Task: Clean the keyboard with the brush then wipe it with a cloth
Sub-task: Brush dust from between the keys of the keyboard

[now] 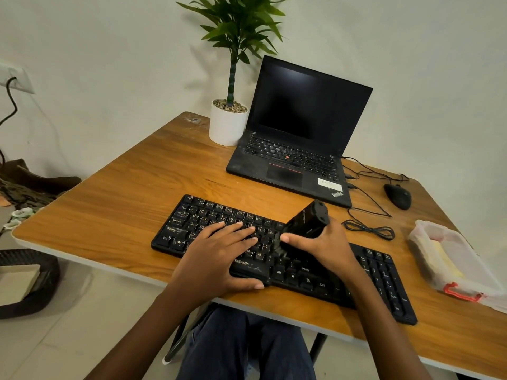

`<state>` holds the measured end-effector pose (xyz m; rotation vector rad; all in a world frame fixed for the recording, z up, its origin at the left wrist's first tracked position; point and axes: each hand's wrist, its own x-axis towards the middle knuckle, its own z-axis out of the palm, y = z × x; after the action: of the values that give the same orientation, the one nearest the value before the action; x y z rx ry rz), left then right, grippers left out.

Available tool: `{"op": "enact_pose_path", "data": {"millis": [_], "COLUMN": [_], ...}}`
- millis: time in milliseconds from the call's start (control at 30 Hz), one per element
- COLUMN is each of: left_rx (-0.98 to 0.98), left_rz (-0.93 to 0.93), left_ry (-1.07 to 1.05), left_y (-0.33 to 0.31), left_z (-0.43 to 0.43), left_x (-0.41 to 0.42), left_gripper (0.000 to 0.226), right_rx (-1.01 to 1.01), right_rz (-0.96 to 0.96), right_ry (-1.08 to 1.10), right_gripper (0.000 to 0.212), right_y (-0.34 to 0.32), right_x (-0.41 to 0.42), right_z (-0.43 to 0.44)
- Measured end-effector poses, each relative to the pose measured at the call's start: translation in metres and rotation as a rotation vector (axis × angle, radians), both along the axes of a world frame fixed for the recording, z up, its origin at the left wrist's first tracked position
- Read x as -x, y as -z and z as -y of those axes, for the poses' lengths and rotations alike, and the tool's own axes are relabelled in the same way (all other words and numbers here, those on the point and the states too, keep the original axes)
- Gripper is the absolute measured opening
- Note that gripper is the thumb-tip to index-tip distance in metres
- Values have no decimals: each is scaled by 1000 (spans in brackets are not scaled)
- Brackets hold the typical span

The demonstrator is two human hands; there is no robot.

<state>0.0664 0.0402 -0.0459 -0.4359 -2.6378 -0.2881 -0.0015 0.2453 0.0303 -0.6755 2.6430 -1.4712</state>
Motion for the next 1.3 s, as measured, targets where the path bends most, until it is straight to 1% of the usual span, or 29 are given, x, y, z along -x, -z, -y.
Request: {"op": "enact_pose_path", "data": {"millis": [100,167,200,267,333,400,500,567,633,700,733,767,800,867,933,1000,1100,1133,1167,1267,1300], "left_rx": [-14,-32,-37,-37,-36,-36,-37,-38,-38,-38,-40,-42,-44,-46,-43,-44,-49,-48,-47,-52,-54], "left_rz": [-6,-5,-5,-10,-10,-5,-2,1,3,2,-1,-5,-9,-10,-5,5,9,8,7,4,5], "left_ry": [3,12,16,17,12,11,8,7,8,10,12,13,12,7,4,4,-3,-3,-3,-4,-2], "left_y": [0,1,1,1,1,1,1,1,0,0,0,1,1,0,0,-1,-2,-2,-2,-2,-2], "left_z": [0,0,0,0,0,0,0,0,-1,0,-1,-1,-1,-1,-1,-1,-1,-1,-1,-1,-1], "left_x": [0,0,-1,-1,-1,0,0,-1,-1,-1,-1,-1,-1,-1,-1,-2,-2,-2,-2,-2,-3], "left_gripper": [84,84,84,83,83,84,84,85,85,85,84,84,84,84,84,84,84,84,84,84,84], "right_rx": [-1,-37,-63,-69,-14,15,-68,-141,-142,-85,-56,-39,-37,-90,-170,-178,-146,-129,-123,-161,-161], "right_rz": [83,152,155,123,55,31,129,143,84,-20,-49,-35,19,166,226,191,84,75,94,200,226], "right_ry": [-92,-143,-157,-122,-11,14,-157,-196,-102,23,44,37,-12,-184,-283,-221,11,26,-16,-234,-269], "right_gripper": [39,38,38,37,35,36,36,40,41,39,38,36,35,31,27,28,48,50,47,26,23], "right_y": [-4,-11,-14,-16,-11,-8,-13,-18,-18,-14,-12,-11,-12,-18,-24,-23,-15,-14,-13,-18,-20], "right_x": [-5,0,4,12,16,14,8,11,18,21,20,18,16,11,16,27,41,42,41,38,38], "right_z": [-4,-9,-10,-5,3,6,3,-1,-1,4,7,10,10,6,1,0,8,10,12,11,10]}}
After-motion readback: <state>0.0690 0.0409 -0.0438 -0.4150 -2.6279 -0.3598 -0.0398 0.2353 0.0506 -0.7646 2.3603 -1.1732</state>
